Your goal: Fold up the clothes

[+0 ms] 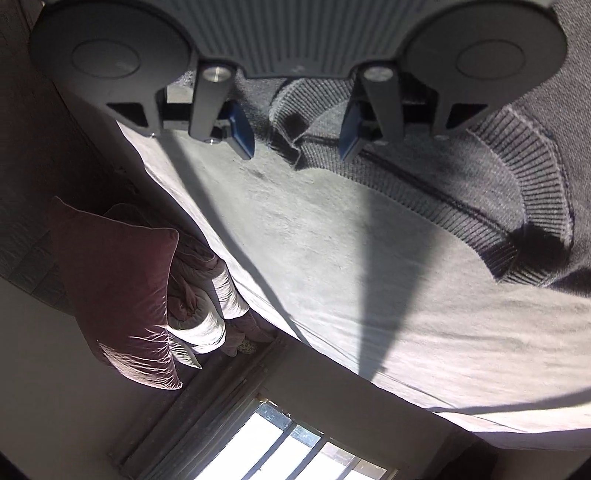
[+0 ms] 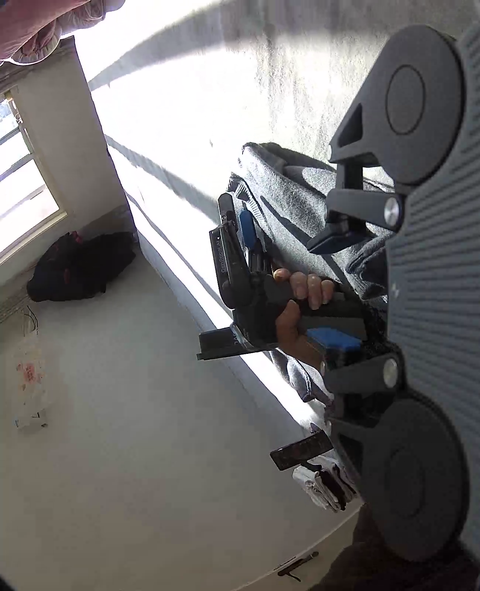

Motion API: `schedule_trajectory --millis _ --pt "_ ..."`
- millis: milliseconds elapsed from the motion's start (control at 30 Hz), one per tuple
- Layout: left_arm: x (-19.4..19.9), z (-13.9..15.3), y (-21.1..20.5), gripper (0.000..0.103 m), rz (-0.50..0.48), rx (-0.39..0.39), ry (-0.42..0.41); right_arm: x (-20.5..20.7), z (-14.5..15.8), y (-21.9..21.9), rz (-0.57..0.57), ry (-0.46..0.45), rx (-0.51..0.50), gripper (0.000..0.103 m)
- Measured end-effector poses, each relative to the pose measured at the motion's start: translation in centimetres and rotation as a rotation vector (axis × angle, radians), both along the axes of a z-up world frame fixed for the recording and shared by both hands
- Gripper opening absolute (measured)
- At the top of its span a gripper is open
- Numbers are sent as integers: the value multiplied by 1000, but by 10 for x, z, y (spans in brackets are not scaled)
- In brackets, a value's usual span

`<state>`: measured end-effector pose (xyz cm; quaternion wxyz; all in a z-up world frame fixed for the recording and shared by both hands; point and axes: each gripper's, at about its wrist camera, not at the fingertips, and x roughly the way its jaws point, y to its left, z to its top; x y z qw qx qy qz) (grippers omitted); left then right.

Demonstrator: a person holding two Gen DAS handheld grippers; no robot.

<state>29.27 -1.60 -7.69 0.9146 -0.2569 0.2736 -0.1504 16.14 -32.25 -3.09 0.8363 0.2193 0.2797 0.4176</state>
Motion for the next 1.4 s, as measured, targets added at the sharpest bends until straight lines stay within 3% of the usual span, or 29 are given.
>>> schedule_trajectory --millis 100,167,233,300,333,400,500,667,767,800,833,867,1100,1200,1267,1400 --pt "1 -1 1 53 -5 -10 2 23 -21 7 -62 187 -9 49" --pt "1 -2 2 53 -8 -17 3 32 -34 12 -88 282 -72 36" --pt "2 -2 3 53 -11 -24 4 27 -33 16 -57 257 -113 34" --pt "3 -3 4 53 -14 -31 5 9 -21 28 28 125 -219 42" --pt "3 -3 4 53 -15 -31 5 2 -17 32 75 87 -221 50" --pt "3 -3 4 53 -14 -29 5 -6 -14 34 111 60 -209 52" --pt "4 -3 3 53 -14 -27 4 -1 -19 26 59 123 -192 52" --pt "5 -3 2 53 -14 -23 3 23 -40 14 2 301 -24 52" --pt "4 -3 3 53 -14 -22 2 29 -47 22 10 341 17 50" --pt "4 -3 3 53 -14 -23 2 30 -47 23 6 346 26 49" --pt "4 -3 3 53 -14 -22 2 30 -47 23 1 351 32 32" --pt "4 -3 3 53 -14 -22 3 31 -47 21 -11 348 29 9" --pt "4 -3 1 53 -13 -5 4 25 -32 -31 -325 259 36 7" --pt "5 -1 -2 53 -13 21 11 19 -23 -41 -537 146 -58 7" --pt "6 3 -10 53 -15 80 18 17 -20 -35 -693 85 -237 7" --pt "11 17 -28 54 -66 267 5 13 -19 -43 -846 51 -311 8"
